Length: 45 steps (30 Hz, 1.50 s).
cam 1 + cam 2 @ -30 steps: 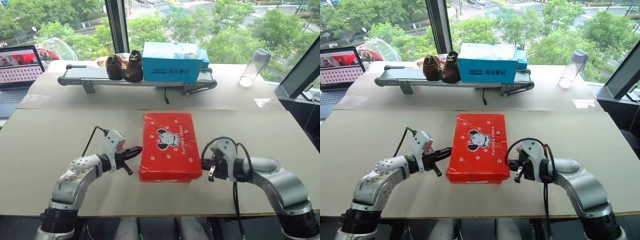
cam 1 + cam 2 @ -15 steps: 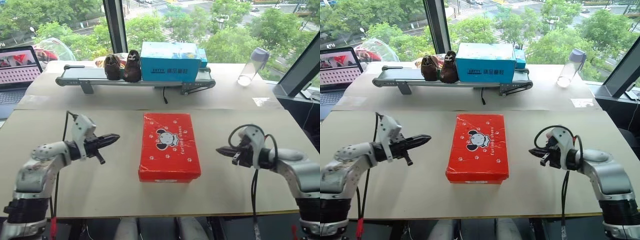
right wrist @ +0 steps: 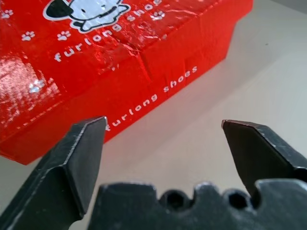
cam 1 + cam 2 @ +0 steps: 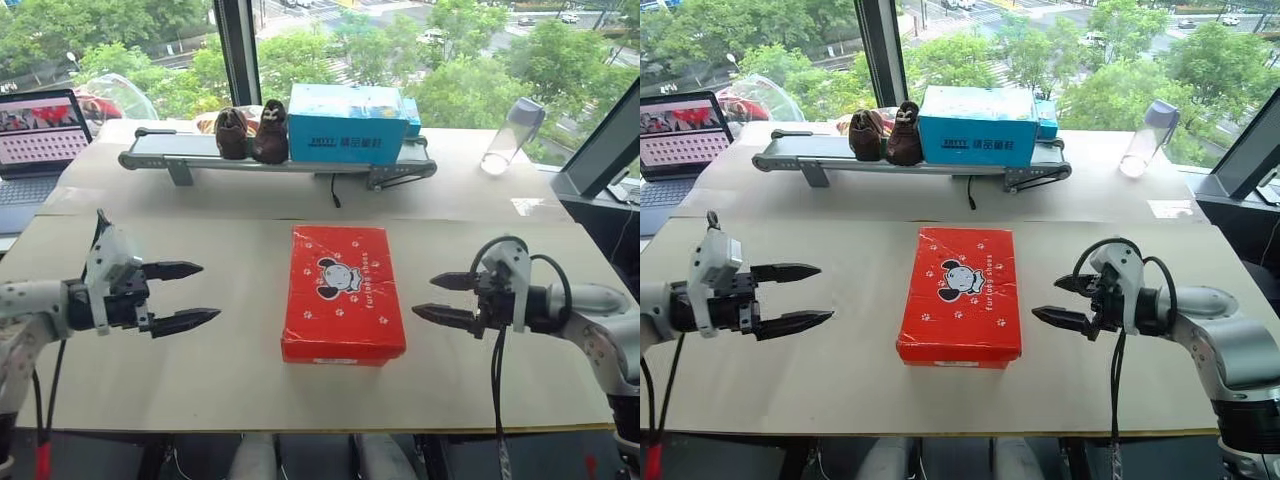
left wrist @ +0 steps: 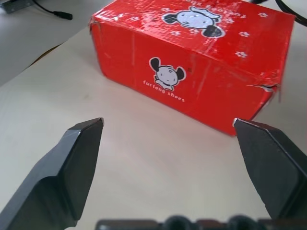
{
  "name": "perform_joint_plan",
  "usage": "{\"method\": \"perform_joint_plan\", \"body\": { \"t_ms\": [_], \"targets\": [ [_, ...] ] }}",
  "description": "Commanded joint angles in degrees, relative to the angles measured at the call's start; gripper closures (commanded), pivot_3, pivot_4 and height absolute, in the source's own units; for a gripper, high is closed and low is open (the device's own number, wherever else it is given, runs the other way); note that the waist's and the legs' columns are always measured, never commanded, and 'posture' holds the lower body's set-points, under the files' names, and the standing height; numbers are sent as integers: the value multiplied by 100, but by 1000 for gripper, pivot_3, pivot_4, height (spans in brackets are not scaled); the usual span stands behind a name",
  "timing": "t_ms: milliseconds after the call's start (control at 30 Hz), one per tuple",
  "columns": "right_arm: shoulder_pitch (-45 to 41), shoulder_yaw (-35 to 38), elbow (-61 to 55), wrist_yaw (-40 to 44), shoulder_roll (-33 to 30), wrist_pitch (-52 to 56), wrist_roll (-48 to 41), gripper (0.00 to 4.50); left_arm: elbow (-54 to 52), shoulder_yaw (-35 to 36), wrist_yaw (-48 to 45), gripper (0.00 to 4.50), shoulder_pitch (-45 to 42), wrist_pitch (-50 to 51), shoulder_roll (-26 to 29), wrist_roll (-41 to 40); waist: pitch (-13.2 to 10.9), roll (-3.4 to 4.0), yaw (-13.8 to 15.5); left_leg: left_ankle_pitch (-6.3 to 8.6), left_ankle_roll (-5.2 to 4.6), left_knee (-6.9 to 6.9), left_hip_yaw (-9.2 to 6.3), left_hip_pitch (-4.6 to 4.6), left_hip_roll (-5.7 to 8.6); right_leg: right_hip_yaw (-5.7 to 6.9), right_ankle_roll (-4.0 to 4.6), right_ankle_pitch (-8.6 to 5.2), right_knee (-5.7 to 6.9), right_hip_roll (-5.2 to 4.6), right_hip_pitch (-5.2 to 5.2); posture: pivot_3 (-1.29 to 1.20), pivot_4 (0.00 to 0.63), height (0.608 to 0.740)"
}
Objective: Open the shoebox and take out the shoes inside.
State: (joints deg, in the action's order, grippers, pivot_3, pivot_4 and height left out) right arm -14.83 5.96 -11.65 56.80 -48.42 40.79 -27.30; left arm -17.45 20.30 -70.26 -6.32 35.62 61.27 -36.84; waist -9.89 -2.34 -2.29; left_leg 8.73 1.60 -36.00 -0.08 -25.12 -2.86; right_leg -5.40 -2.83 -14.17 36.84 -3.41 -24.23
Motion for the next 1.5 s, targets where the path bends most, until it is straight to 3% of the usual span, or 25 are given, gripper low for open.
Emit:
{"method": "perform_joint_plan", "body": {
  "t_ms": [33,133,233,367,600,833,1100,1233,1500],
  "targets": [
    [-129,-140,446,15,-23,-510,346,60,-437,295,-105,0,-330,530,499,-510,-1,0,-1,0,0,1,1,0,0,0,0,0,0,0,-1,0,150,740],
    [-219,-266,652,125,-95,-597,456,60,-573,381,-103,0,-520,822,824,-721,-3,3,-14,0,0,8,2,-4,0,0,-6,0,2,1,-7,0,150,740],
    [-340,-400,777,321,-98,-602,444,777,-678,487,-106,0,-835,1178,1137,-1066,-7,1,-42,0,-1,11,2,-3,-1,0,-29,11,8,6,-10,0,150,740],
    [-575,-819,1035,434,67,-994,778,2138,-795,514,-158,0,-1032,1442,1487,-1249,-9,1,-50,0,-1,9,1,0,-5,-1,-21,7,14,10,-11,0,150,740],
    [-1316,-1632,1775,708,879,-1523,1161,4467,-972,314,-102,0,-1476,1720,1929,-1574,-15,1,-66,0,-1,4,2,4,-4,-3,-5,-1,17,11,-8,0,150,740],
    [-1712,-1589,1437,1258,1011,-962,653,4467,-826,636,51,0,-1612,2210,2066,-1796,-23,2,-27,0,-1,5,0,-3,-2,-2,-38,11,19,12,-10,0,150,740],
    [-3072,-1537,1128,1554,1428,-189,-82,4467,-1069,1069,-306,0,-802,2044,2295,-1016,-29,4,-177,-1,-1,5,1,5,-9,-1,-30,16,29,16,-14,0,150,740],
    [-4271,-1927,1946,1568,2612,-787,150,4467,-1230,1404,-357,0,-914,2305,2424,-1100,-39,1,-219,0,-1,10,1,4,-11,-1,-27,14,29,18,-21,0,150,740],
    [-5531,-2337,4339,1204,4471,-2635,1155,4467,-1435,2357,-397,0,-1395,3365,2853,-1584,-44,-5,-190,0,0,17,-6,-11,-16,5,-21,12,33,25,-31,0,150,740]
  ]
}}
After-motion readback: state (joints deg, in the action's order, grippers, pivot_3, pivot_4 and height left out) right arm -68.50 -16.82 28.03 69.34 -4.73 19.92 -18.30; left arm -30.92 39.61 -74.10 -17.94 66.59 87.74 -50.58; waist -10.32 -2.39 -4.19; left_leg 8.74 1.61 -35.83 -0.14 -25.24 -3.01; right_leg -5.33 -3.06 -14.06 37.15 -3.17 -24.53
